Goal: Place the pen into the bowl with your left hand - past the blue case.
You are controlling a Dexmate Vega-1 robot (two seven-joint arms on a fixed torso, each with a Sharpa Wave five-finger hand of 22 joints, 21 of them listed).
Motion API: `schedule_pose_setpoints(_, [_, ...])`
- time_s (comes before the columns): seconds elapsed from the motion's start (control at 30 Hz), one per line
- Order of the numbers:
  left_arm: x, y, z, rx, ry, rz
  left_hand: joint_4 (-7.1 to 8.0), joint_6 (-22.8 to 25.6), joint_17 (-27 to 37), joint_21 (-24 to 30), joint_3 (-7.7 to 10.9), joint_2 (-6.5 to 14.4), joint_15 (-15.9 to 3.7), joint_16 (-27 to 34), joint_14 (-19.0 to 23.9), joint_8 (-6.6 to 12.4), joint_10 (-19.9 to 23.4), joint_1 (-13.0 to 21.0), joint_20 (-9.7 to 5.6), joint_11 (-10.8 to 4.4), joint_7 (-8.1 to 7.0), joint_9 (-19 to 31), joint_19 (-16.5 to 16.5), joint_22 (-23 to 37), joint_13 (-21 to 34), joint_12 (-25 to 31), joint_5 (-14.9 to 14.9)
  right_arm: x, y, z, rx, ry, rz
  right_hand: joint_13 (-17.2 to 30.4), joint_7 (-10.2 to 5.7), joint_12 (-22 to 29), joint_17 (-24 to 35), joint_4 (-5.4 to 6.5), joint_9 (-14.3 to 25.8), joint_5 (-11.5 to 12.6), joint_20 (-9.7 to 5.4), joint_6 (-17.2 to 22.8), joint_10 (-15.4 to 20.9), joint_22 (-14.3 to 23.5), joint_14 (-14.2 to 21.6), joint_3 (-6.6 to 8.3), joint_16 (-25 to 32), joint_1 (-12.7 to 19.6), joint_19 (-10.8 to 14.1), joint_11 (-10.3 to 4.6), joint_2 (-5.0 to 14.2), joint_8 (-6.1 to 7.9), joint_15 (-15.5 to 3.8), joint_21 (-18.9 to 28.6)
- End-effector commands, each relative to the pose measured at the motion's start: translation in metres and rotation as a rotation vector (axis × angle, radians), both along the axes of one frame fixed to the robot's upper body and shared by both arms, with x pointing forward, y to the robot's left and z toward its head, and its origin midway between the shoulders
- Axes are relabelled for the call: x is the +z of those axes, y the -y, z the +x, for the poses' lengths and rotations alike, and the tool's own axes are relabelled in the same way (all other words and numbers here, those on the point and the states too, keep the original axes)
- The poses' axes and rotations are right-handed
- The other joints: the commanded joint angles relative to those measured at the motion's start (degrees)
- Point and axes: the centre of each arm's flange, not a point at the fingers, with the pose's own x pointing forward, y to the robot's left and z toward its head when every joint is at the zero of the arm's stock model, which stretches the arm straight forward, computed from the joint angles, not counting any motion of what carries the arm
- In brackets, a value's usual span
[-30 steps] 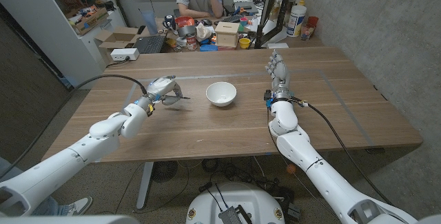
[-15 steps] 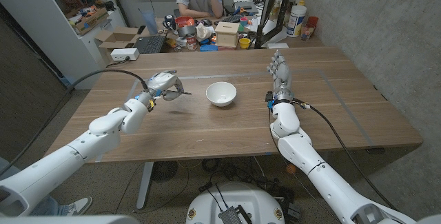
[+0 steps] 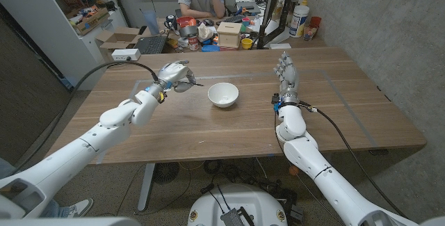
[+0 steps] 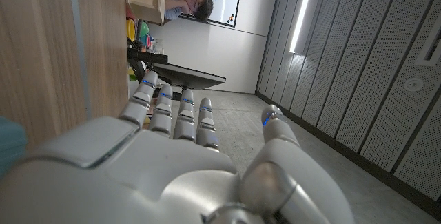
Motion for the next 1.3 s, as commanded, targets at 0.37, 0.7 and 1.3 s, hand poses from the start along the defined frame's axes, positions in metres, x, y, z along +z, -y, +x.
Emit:
schedule_pose_setpoints(0.37, [0.012, 0.085, 0.002, -0.215, 0.031, -0.009, 2.2, 4.78, 0.3, -0.04, 2.85, -0.05, -6.22, -0.14, 0.29, 0.0, 5.44, -0.55, -1.8, -5.65, -2.83, 8.7, 0.67, 0.11, 0.32, 0.33, -0.21, 0.0, 0.018, -0.006, -0.019, 0.027, 0.02, 0.3, 0.36, 0.03, 0.1, 0.01, 0.32, 0.2, 0.04, 0.41, 0.3, 0.33, 0.12, -0.22, -0.05, 0.43, 0.34, 0.12, -0.46, 0.3, 0.05, -0.27])
schedule_pose_setpoints(0.7, [0.0, 0.116, -0.003, -0.322, 0.008, -0.039, 2.26, 4.87, 0.37, 0.06, 3.22, -0.18, -6.21, 0.03, 0.76, -0.09, 5.31, -0.64, -1.77, -5.74, -2.75, 8.73, 1.09, 0.11, 0.51, 0.35, -0.34, 0.003, 0.021, -0.005, -0.022, 0.032, 0.015, 0.3, 0.38, 0.07, 0.1, 0.03, 0.32, 0.21, 0.04, 0.4, 0.41, 0.34, 0.15, -0.27, -0.04, 0.46, 0.43, 0.14, -0.45, 0.28, 0.03, -0.34])
schedule_pose_setpoints(1.3, [-0.03, 0.112, 0.002, -0.452, -0.031, -0.308, 2.5, 4.82, 0.46, 0.01, 3.78, -0.26, -6.05, 0.06, 0.75, -0.31, 5.1, -0.96, -0.43, -5.78, -2.83, 8.78, 1.25, 0.14, 0.82, 0.32, -0.55, 0.0, 0.02, -0.003, -0.029, 0.013, 0.004, 0.3, 0.37, 0.06, 0.1, 0.04, 0.32, 0.23, 0.05, 0.41, 0.38, 0.35, 0.17, -0.35, -0.05, 0.51, 0.49, 0.19, -0.42, 0.27, 0.02, -0.52])
